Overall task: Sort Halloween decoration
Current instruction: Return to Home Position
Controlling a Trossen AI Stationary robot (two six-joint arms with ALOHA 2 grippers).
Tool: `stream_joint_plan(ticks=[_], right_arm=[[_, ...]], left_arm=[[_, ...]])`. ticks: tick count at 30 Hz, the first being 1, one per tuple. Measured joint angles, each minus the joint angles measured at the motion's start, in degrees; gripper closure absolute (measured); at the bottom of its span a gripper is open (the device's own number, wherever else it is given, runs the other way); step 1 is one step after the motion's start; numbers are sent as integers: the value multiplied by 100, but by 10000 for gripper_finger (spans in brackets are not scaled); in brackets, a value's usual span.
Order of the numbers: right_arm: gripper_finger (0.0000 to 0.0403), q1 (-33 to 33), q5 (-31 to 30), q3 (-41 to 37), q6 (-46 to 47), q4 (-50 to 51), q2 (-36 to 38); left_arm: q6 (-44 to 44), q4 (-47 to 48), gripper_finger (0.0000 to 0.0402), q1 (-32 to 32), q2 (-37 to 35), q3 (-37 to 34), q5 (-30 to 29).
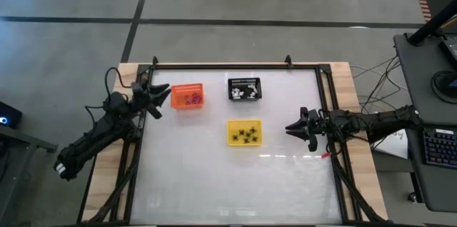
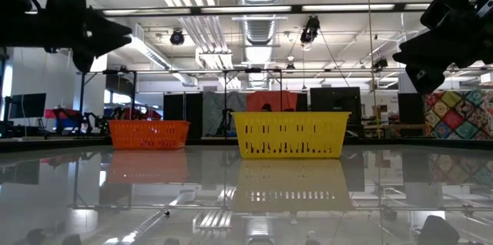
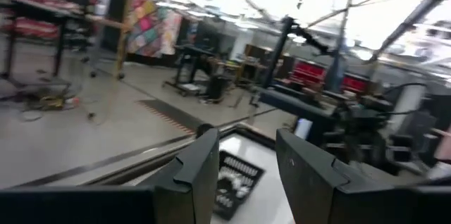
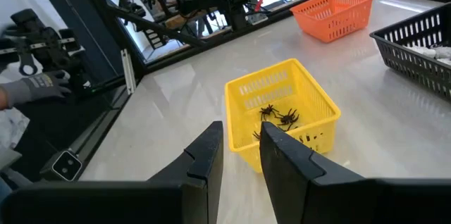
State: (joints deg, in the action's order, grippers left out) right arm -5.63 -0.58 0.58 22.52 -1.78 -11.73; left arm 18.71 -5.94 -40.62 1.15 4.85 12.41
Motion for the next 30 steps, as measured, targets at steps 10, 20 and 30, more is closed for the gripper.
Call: stream_joint_plan(ticks=[10, 20, 30], right_arm=[[327, 0, 0, 0, 0, 2, 0], [319, 0, -2, 0, 0, -2, -2], [328, 0, -2, 0, 0, -2, -4]], left_arm=[[-473, -71, 277, 2, -119, -374, -571], [-1638, 188, 277, 11, -116, -427, -704], [-3260, 490, 277, 72, -116, -427, -1248]])
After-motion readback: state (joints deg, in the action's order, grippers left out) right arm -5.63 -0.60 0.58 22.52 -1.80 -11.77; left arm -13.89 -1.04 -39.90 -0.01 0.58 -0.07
